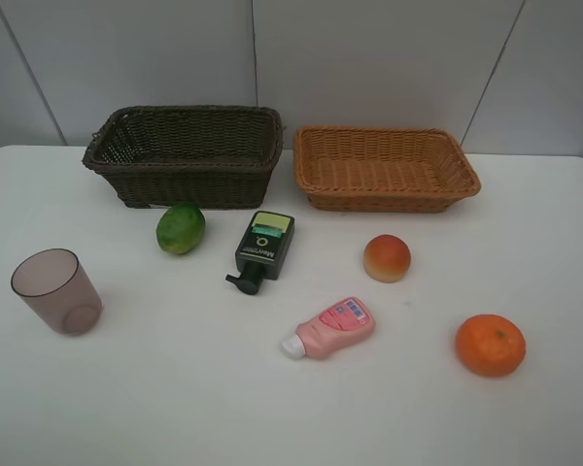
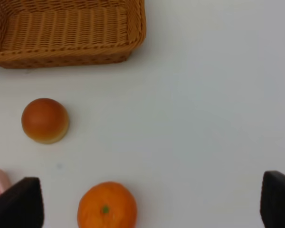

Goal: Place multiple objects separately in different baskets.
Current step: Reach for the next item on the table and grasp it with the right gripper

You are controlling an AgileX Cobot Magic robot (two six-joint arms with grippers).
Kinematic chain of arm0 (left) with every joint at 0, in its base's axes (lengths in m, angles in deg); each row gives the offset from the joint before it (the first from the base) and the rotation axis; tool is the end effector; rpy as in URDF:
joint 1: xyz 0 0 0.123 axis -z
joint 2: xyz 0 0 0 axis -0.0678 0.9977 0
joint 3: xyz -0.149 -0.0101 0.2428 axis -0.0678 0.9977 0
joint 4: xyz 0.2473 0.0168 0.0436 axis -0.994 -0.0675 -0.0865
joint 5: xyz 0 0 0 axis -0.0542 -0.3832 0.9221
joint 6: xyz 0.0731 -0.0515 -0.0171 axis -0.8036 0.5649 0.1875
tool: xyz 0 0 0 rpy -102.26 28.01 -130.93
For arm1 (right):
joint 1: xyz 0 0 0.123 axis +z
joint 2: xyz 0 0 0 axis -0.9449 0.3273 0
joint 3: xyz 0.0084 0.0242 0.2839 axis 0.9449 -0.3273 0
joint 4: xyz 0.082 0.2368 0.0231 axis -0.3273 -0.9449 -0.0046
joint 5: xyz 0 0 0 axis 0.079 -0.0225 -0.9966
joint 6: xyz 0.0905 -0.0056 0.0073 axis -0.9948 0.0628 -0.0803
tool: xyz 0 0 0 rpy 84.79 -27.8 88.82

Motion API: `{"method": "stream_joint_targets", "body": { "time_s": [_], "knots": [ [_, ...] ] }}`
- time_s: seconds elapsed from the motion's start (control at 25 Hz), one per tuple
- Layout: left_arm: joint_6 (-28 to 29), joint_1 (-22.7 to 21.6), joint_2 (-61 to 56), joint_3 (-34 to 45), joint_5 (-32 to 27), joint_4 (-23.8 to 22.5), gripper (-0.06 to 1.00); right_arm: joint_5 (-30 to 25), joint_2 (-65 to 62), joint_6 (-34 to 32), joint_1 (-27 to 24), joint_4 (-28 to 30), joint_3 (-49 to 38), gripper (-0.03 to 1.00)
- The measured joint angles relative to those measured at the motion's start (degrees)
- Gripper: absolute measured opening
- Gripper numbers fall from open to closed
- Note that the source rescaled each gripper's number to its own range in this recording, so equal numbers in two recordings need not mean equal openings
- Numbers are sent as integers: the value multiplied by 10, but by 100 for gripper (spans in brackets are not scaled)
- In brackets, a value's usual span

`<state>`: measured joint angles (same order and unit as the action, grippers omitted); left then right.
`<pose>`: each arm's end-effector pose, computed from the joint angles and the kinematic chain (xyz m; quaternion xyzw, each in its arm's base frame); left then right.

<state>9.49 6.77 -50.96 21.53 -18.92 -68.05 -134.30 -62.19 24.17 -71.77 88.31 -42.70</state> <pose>-0.0067 0.0008 0.2791 0.0132 0.8499 -0.0157 0.5266 0.0589 -0.0050 0.3250 0.0419 0.9051 -0.0119 0.4230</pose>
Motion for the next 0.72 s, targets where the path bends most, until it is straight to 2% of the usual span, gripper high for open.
{"method": "stream_joint_targets", "body": {
  "time_s": [0.12,0.36,0.56,0.72],
  "knots": [
    [0,0,0,0,0,0,100,62,104,0,0,0,38,97],
    [0,0,0,0,0,0,100,108,297,0,3,-23,89,97],
    [0,0,0,0,0,0,100,111,439,-9,70,-26,137,97],
    [0,0,0,0,0,0,100,112,544,-51,122,-26,181,97]
  ]
}}
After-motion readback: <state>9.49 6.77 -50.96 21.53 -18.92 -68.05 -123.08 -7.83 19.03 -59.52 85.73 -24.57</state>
